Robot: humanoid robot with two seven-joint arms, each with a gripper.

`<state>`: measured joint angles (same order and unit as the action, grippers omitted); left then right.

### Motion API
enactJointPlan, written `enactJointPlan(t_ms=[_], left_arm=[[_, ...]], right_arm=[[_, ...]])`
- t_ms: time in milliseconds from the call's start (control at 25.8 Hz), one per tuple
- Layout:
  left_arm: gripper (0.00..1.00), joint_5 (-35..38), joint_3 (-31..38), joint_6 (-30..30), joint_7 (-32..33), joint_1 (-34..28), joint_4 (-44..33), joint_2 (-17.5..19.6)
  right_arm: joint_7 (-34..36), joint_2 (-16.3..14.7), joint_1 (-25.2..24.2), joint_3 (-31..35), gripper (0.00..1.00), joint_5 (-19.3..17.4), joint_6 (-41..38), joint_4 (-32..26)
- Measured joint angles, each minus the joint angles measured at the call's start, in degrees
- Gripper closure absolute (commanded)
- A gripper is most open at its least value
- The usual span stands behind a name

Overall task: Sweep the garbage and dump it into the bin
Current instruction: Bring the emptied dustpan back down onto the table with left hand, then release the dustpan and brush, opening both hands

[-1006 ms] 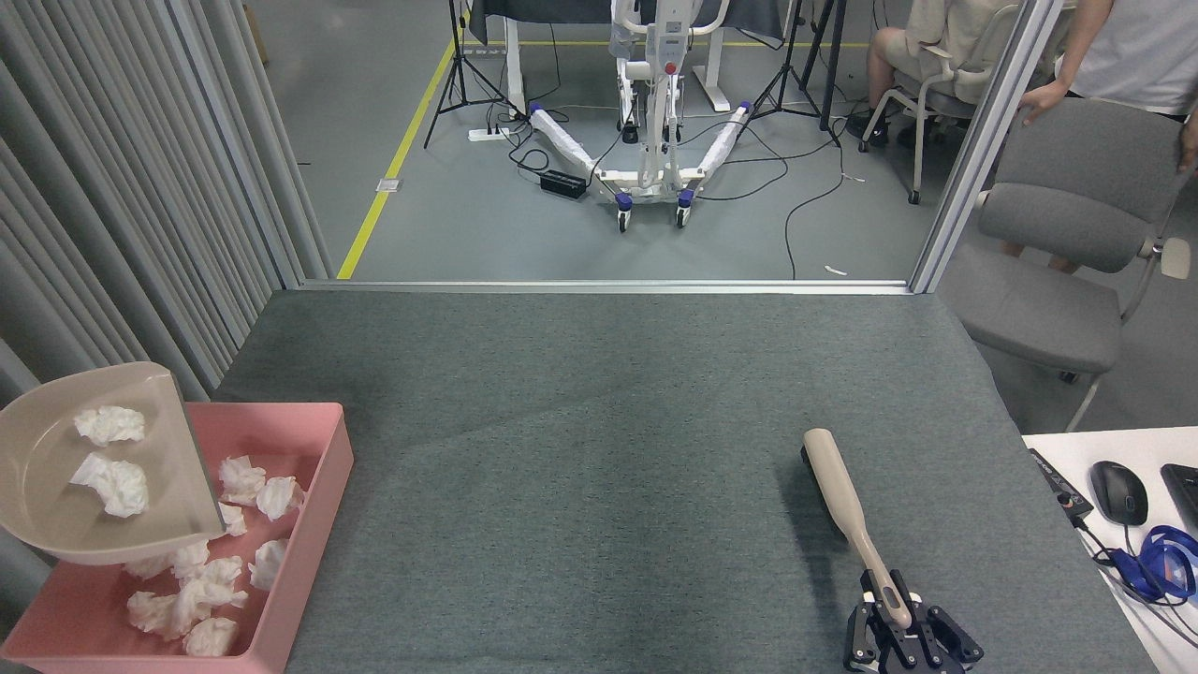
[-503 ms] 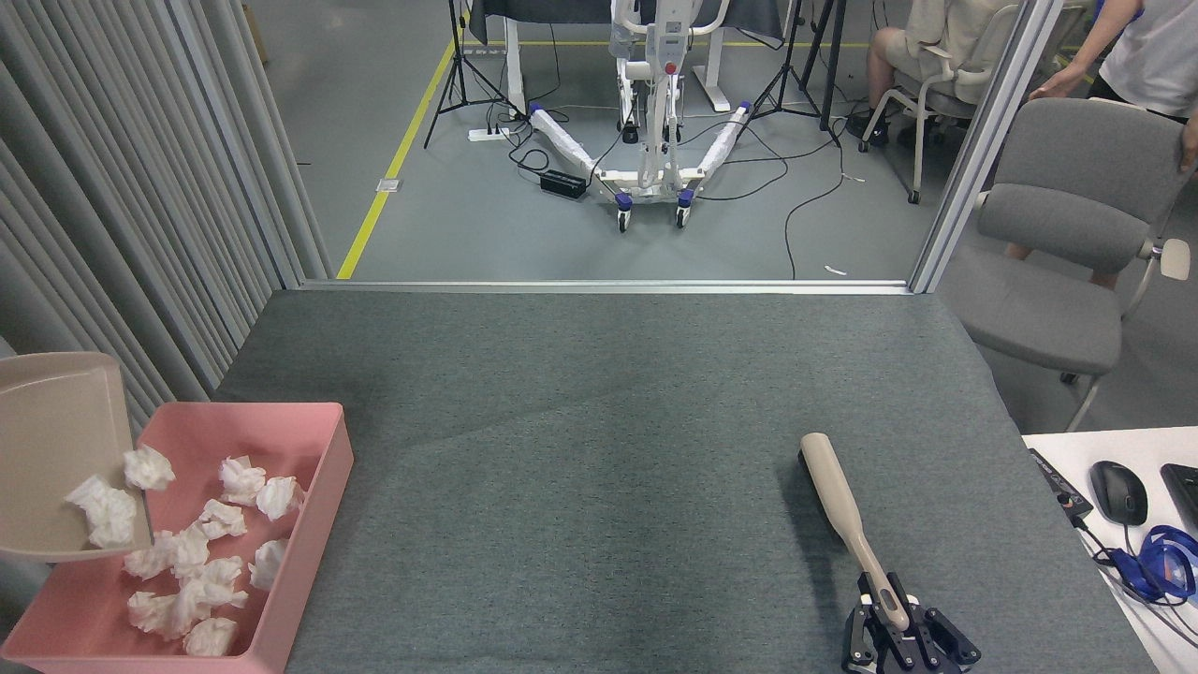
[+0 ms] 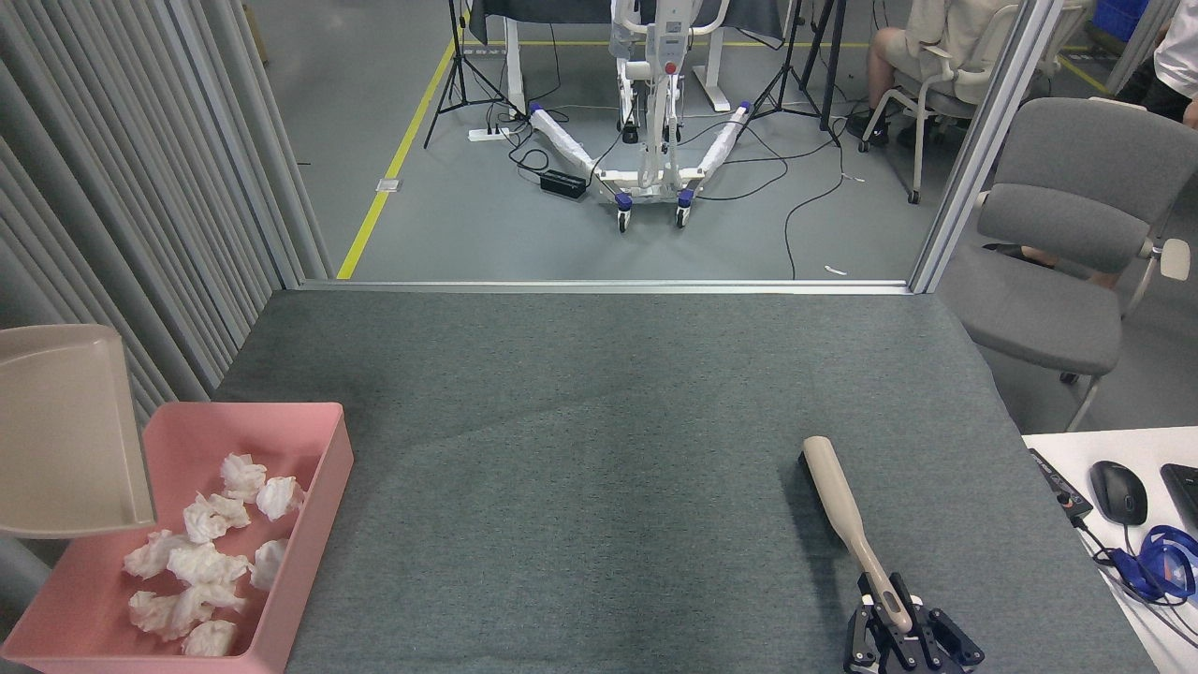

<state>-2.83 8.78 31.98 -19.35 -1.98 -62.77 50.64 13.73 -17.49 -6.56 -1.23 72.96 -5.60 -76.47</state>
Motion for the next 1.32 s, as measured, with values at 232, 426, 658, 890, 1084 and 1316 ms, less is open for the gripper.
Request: enactJointPlan(t_ms=[232, 426, 658, 890, 1084, 1316], left_arm=[[1.00, -10.86, -5.87, -0.17, -0.12, 0.77, -9.41, -3.05], [1.00, -17.07, -18.93, -8.93, -1.81, 5.35, -20.29, -6.00], [1.00, -17.30, -28.63, -16.86, -2.55, 7.37, -27.33, -15.50], [1.00, -12.76, -35.86, -19.19, -2.90, 8.94, -25.71, -25.75], [1.00, 2.35, -37.07, -24.50, -2.88, 9.60, -20.43, -33.98], [1.00, 8.95, -36.72, -25.81, -3.56, 9.75, -15.73, -37.83]], right_arm=[[-0.05, 0.01, -0.03, 0.00, 0.42, -0.01, 0.01, 0.00], [1.32, 0.08, -0.03, 0.08, 0.24, -0.01, 0.14, -0.01], [3.45, 0.02, -0.03, 0.19, 0.14, -0.01, 0.21, -0.53], [3.85, 0.00, -0.15, 0.43, 0.07, -0.01, 0.27, -1.83], [3.87, 0.02, -0.43, 0.72, 0.02, -0.04, 0.44, -3.98], [3.92, 0.15, -1.39, 1.86, 0.02, -0.09, 0.52, -7.98]])
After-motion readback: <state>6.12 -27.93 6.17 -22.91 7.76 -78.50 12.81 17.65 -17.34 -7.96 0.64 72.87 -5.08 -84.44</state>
